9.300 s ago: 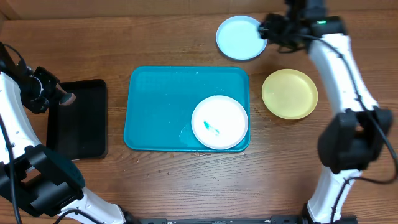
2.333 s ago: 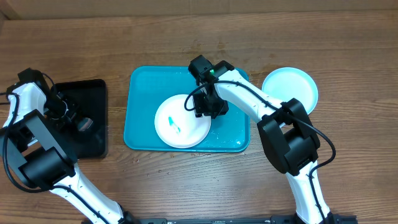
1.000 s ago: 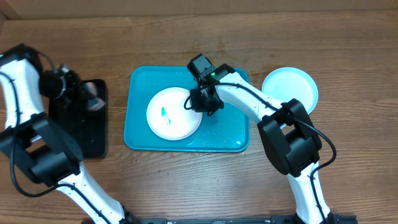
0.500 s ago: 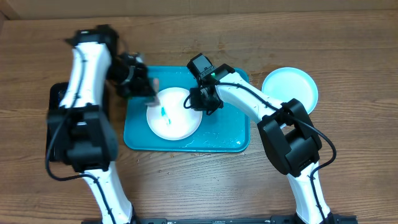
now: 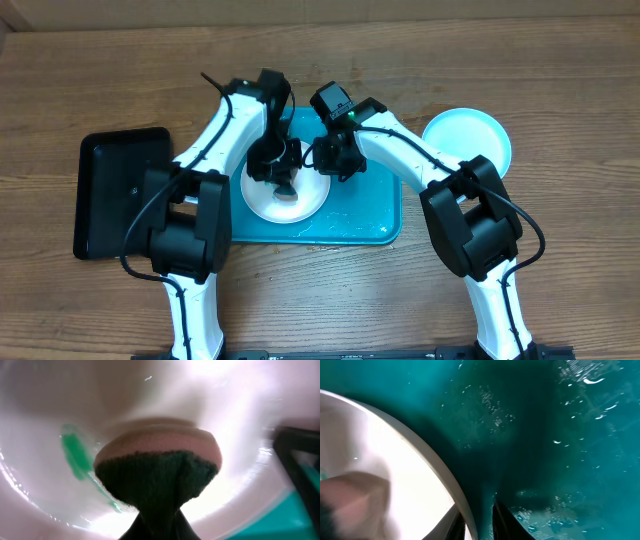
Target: Clean dirty plates on tray and stack at the side
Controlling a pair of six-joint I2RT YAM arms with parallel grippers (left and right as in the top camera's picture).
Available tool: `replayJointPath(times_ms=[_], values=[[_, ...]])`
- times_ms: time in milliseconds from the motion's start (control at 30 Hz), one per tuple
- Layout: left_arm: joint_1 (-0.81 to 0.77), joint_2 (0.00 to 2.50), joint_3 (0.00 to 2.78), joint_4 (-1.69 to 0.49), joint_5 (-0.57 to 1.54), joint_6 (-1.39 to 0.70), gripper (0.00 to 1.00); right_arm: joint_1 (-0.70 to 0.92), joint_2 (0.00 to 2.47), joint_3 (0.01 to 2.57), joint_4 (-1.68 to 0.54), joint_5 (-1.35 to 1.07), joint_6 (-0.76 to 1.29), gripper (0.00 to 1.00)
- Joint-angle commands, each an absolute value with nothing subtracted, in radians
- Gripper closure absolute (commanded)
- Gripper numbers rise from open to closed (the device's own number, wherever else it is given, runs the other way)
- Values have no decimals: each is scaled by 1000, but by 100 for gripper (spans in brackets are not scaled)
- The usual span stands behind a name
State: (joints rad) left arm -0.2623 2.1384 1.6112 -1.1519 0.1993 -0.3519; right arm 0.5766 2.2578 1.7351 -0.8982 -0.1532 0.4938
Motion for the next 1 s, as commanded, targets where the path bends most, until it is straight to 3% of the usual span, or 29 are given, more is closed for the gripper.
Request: replayJointPath(times_ms=[0, 200, 333, 400, 500, 600, 733, 867, 900, 967], values=[[-262, 2120, 1549, -1091, 170, -419, 86, 566, 2252, 1721, -902, -132, 498, 79], [-268, 2120, 1508, -999, 237, -415, 78, 567, 2252, 1721, -900, -133, 498, 79], [-271, 2120, 1508, -954, 237, -415, 66, 567, 2252, 1721, -900, -133, 498, 79], [-271, 2120, 1508, -938, 238, -416, 69, 567, 2252, 1721, -902, -133, 498, 79], [-271, 2120, 1508, -934, 263, -415, 85, 567, 2252, 1721, -903, -133, 498, 79], [-276, 2120, 1508, -933, 287, -400, 93, 567, 2252, 1721, -902, -133, 498, 79], [-276, 2120, 1508, -957, 338, -287, 94, 567, 2252, 1721, -902, -132, 498, 79], [-267, 2120, 1508, -975, 323, -288, 56, 567, 2252, 1721, -902, -132, 498, 79], [-267, 2120, 1508, -974, 311, -288, 40, 567, 2252, 1721, -902, -132, 498, 79], [-266, 2120, 1509, -971, 295, -287, 41, 567, 2252, 1721, -903, -132, 498, 79]])
